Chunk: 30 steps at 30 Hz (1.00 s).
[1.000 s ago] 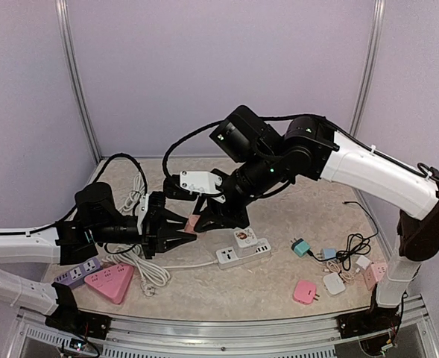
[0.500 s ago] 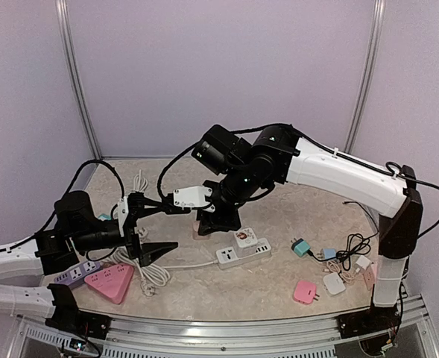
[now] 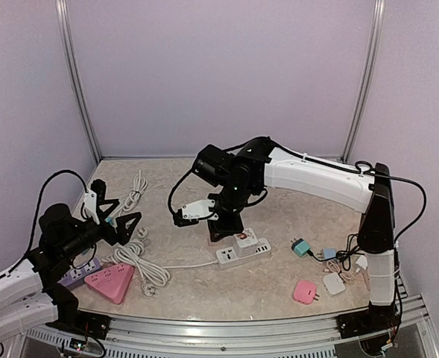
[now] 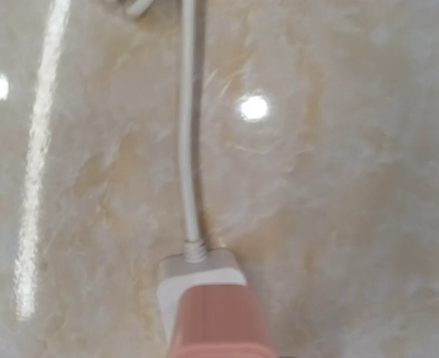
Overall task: Insert the plug
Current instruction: Pick up the plug from the center of the board, then insert the plug into the socket.
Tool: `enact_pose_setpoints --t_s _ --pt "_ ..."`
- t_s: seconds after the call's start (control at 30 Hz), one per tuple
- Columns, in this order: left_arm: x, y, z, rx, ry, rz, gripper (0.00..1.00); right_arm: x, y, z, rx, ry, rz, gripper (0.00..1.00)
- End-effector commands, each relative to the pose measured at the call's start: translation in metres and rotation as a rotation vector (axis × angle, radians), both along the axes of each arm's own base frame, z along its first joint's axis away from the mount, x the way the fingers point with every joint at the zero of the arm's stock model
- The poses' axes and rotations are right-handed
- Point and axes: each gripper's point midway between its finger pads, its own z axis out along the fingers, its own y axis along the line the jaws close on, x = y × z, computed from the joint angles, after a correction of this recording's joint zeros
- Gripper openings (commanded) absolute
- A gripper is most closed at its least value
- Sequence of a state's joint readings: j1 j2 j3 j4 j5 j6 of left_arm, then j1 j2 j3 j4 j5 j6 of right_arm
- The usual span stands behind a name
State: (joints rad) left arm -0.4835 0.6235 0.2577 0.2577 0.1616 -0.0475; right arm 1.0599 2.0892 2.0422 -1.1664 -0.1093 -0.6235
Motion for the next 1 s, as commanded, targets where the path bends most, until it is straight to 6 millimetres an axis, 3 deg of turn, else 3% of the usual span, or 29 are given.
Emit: enact_pose_setpoints --t_s 0.0,0.2,0.37,0.63,0.87,0.97 --pt "0.013 0.036 -0.022 -0.065 0.078 0.186 0.99 0.003 -0.009 -0.027 -0.031 0.027 0.027 0.00" --pt "0.021 0.054 -0.025 -0.071 0.085 0.260 0.99 0.019 -0.015 -0.051 -0.055 0.010 0.004 0.00" --pt "0.021 0.051 -0.029 -0.083 0.101 0.242 0.99 0.031 -0.015 -0.051 0.009 -0.020 0.013 0.00" --pt "0.022 0.054 -0.028 -0.081 0.093 0.254 0.99 0.033 -0.027 -0.071 -0.082 -0.018 0.013 0.00" --pt "0.023 0.055 -0.028 -0.085 0.095 0.257 0.99 0.023 -0.023 -0.042 -0.044 -0.015 0.033 0.00" --pt "0.023 0.055 -0.028 -0.086 0.094 0.257 0.99 0.013 -0.020 -0.039 -0.041 -0.007 0.066 0.00"
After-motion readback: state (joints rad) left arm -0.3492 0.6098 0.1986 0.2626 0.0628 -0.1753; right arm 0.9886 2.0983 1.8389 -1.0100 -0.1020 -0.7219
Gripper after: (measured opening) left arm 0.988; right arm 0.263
